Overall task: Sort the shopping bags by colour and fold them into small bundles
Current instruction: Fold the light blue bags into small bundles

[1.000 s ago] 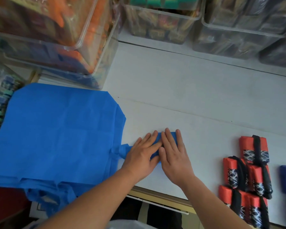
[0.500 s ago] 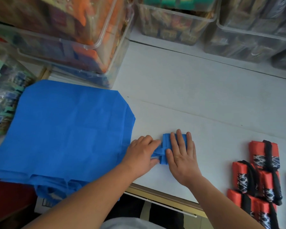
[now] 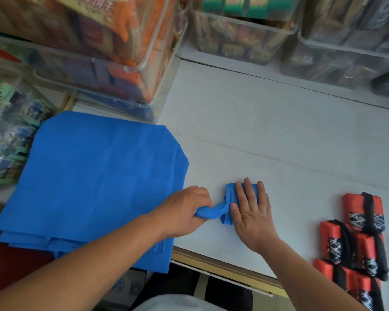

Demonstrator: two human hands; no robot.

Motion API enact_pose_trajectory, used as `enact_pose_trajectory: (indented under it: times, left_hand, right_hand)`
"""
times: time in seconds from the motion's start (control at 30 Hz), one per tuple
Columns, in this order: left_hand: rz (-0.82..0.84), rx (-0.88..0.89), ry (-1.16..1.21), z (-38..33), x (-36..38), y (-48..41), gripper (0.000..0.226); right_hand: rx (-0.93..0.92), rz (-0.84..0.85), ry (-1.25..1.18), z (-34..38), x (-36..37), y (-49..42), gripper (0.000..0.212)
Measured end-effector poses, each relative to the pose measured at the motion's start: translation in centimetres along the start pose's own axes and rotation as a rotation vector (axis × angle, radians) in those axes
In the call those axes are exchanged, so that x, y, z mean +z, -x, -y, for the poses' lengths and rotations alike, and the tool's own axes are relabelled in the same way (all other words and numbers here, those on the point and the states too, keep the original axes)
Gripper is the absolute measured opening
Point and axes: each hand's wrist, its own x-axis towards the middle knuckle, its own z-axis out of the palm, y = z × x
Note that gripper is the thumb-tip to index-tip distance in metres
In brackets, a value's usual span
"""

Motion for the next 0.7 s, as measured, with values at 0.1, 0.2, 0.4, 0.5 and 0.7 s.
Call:
enact_pose_trajectory:
  times: [0.1, 0.2, 0.4, 0.5, 0.7]
  left_hand:
    - [0.016, -0.076, 0.197, -1.5, -2.2, 0.9, 0.007]
    - [0.030, -0.214, 0.432, -1.8, -3.5, 2.0, 0.008]
    - [-0.373, -0.548, 0.718, -1.0, -0.4, 2.3, 0.021]
    - [-0.477, -0.763, 0.806, 0.0, 1.5, 1.7, 0.037]
    - [-0.494, -0.957, 0.733, 1.0, 3.1, 0.6, 0.040]
  right_hand:
    - [0.002, 0.005, 0.012, 0.0, 0.0, 0.0, 0.064]
    - [0.006, -0.005, 0.004, 0.1, 0.0, -0.1, 0.065]
    - [0.060, -0.254, 0.044, 2.6, 2.1, 0.0, 0.065]
    - [0.046, -0.351, -0.059, 3.9, 3.1, 0.0, 0.066]
    - [0.112, -0.258, -0.091, 4.4, 2.5, 0.1, 0.084]
